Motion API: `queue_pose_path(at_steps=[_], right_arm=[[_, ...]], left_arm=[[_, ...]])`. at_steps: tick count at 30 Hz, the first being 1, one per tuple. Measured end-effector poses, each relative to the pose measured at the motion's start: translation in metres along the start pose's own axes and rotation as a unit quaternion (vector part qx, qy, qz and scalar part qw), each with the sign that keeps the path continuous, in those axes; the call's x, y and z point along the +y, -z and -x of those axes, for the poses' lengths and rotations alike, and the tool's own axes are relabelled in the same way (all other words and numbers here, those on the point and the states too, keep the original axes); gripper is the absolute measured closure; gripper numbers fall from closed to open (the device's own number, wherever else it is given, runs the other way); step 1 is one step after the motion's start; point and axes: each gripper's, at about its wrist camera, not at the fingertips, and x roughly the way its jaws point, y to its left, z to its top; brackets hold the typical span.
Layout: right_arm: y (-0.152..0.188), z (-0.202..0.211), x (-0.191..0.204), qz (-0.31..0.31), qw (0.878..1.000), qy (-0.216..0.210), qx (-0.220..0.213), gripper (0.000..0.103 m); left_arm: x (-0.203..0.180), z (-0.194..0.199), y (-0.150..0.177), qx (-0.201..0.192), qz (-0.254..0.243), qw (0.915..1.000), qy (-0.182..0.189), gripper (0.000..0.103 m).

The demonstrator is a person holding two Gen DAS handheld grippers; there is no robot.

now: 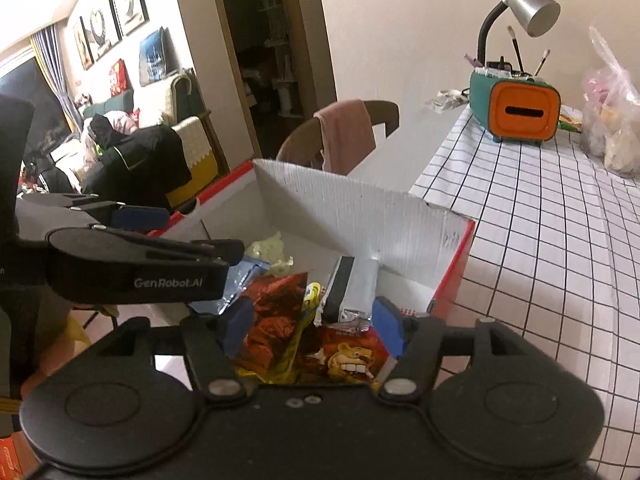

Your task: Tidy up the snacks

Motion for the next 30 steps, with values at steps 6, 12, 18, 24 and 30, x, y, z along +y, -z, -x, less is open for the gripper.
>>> queue_pose_path(at_steps=[6, 12, 18, 24, 30], right_arm=[[0.001, 0.019, -0.005, -0.007, 1.000, -0.004, -0.026, 0.019], [0.003, 0.034, -0.007, -0.015, 0.999, -0.011, -0.045, 0.005], [0.009, 0.048, -0.005, -0.016, 0.998, -0.016, -0.059, 0.000], [0.014, 0.058, -0.002, -0.017, 0.997, -0.015, -0.069, 0.000], [0.017, 0.065, -0.004, -0.028, 0.997, -0.014, -0.074, 0.000]], left_arm=[[0.003, 0.014, 0.004, -0.027, 0.011, 0.9995, 0.011, 0.017], [0.004, 0.031, 0.012, -0.053, 0.013, 0.9984, 0.014, 0.014], [0.003, 0.044, 0.020, -0.064, 0.014, 0.9977, 0.017, 0.014], [0.005, 0.054, 0.025, -0.048, 0.020, 0.9981, 0.032, 0.014], [0.007, 0.062, 0.026, -0.041, 0.027, 0.9982, 0.035, 0.014]])
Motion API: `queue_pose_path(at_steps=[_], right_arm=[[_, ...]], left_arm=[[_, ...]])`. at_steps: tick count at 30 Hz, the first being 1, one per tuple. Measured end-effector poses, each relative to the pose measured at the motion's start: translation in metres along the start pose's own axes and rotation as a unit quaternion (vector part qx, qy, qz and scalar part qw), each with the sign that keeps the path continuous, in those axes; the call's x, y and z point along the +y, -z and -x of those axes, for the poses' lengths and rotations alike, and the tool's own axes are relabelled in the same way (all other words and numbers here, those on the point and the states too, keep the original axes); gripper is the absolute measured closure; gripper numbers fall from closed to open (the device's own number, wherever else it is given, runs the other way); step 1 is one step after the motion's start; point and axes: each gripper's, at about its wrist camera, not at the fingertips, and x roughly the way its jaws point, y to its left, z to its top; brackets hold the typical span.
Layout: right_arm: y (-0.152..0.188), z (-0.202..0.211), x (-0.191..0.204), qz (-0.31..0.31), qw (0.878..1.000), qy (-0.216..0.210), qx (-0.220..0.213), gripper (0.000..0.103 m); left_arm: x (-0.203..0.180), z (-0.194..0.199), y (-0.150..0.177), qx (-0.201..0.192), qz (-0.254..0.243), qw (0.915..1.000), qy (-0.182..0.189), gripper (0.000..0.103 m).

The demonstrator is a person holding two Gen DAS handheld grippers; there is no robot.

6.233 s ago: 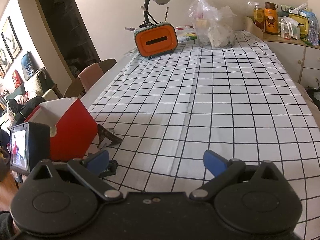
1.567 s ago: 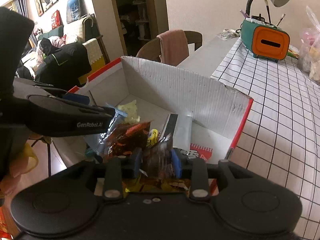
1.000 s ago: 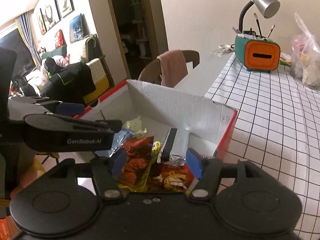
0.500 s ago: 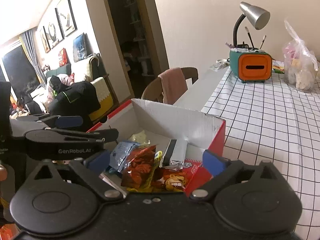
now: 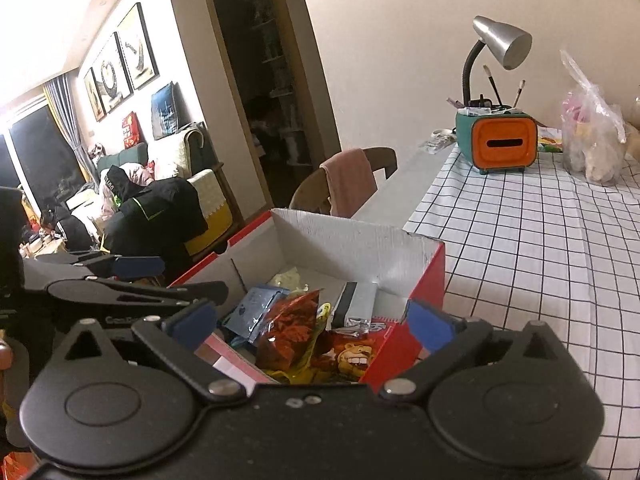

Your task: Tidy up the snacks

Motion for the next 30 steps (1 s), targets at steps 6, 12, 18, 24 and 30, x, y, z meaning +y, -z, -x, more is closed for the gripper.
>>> queue_pose_path(at_steps=[6, 12, 18, 24, 30], right_arm=[[0.003, 0.006, -0.002, -0.004, 1.000, 0.004, -0.004, 0.000], [0.002, 0.012, -0.005, -0.008, 1.000, 0.008, -0.012, 0.000], [0.001, 0.017, -0.009, -0.014, 1.000, 0.013, -0.019, 0.000], [0.002, 0.018, -0.011, -0.014, 1.000, 0.015, -0.018, 0.000], [0.005, 0.021, -0.015, -0.016, 1.000, 0.017, -0.015, 0.000]], left_arm=[[0.001, 0.008, -0.003, -0.004, 0.006, 1.0000, -0.002, 0.014], [-0.002, 0.010, -0.005, -0.005, 0.004, 1.0000, -0.002, 0.014], [-0.006, 0.011, -0.006, -0.005, -0.001, 1.0000, 0.001, 0.014], [-0.011, 0.011, -0.007, -0.002, -0.005, 1.0000, -0.001, 0.014], [-0.016, 0.010, -0.006, -0.001, -0.012, 0.9999, 0.003, 0.014]])
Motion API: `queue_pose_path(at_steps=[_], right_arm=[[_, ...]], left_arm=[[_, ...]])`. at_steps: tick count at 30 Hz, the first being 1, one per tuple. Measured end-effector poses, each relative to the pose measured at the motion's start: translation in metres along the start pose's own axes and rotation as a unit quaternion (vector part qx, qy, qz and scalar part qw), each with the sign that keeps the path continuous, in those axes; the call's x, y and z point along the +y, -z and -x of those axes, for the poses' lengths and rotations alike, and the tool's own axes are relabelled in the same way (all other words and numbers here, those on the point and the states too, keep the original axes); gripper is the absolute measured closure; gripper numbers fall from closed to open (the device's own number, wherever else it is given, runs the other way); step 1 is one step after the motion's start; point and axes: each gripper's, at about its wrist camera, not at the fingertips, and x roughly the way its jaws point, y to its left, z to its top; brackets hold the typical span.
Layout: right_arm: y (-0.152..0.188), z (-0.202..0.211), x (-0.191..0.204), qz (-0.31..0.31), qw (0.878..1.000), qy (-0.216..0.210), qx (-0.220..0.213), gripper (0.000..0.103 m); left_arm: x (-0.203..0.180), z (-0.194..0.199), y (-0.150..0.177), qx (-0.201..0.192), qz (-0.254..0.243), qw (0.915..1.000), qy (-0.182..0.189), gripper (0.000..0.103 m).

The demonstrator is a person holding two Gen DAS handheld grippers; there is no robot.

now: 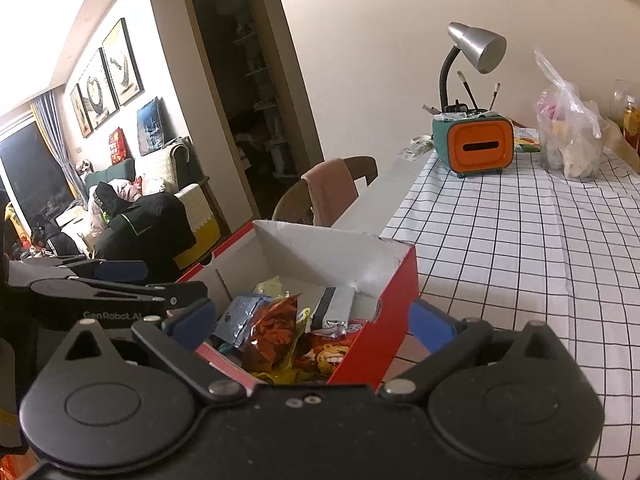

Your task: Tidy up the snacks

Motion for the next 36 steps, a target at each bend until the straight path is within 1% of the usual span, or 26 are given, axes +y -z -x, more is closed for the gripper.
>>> queue_pose_path(at_steps=[16, 36], right_arm=[[0.001, 0.006, -0.010, -0.020, 1.000, 0.016, -0.005, 0.000], [0.008, 0.011, -0.017, -0.027, 0.999, 0.031, 0.003, 0.000]], left_arm=[[-0.009, 0.000, 0.001, 0.000, -0.011, 0.9999, 0.010, 0.014], [-0.016, -0.001, 0.010, 0.012, -0.024, 0.9995, 0.018, 0.014]])
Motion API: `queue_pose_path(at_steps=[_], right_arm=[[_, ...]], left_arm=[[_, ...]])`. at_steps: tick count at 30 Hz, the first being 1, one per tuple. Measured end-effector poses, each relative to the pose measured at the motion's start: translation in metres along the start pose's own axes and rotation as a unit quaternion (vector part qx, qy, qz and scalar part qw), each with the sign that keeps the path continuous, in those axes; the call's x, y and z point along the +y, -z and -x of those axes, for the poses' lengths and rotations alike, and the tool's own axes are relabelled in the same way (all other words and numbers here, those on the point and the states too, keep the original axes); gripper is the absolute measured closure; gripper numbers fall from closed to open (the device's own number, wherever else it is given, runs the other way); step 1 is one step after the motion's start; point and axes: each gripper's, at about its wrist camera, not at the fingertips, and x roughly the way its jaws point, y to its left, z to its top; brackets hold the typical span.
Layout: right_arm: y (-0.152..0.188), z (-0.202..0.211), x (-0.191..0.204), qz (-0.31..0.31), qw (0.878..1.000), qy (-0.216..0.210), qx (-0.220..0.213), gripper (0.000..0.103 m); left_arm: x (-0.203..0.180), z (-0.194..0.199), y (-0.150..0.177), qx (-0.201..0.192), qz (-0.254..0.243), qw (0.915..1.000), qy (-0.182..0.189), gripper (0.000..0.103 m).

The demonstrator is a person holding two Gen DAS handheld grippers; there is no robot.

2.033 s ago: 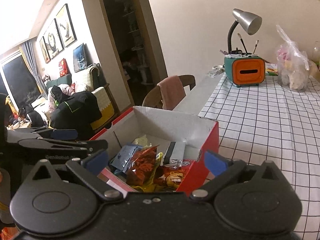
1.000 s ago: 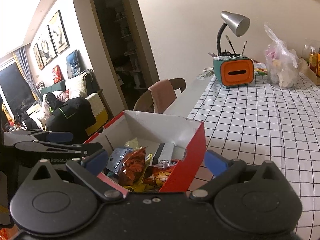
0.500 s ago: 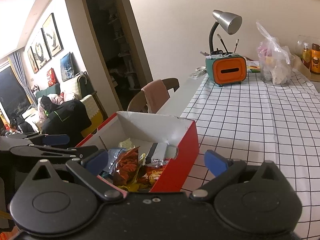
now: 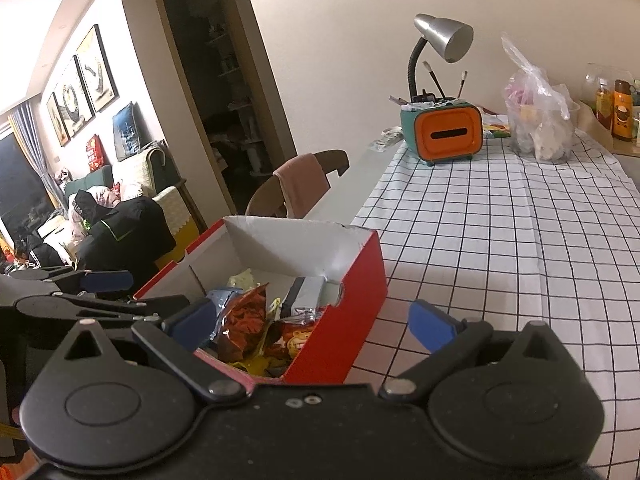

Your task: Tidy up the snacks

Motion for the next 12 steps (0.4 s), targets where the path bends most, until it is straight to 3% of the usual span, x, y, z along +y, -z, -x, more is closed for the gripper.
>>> queue_pose_path(at_steps=[12], right_arm=[[0.008, 0.006, -0.014, -0.010, 1.000, 0.016, 0.003, 0.000]], left_arm=[[-0.004, 0.002, 0.005, 0.000, -0.001, 1.0000, 0.002, 0.014]])
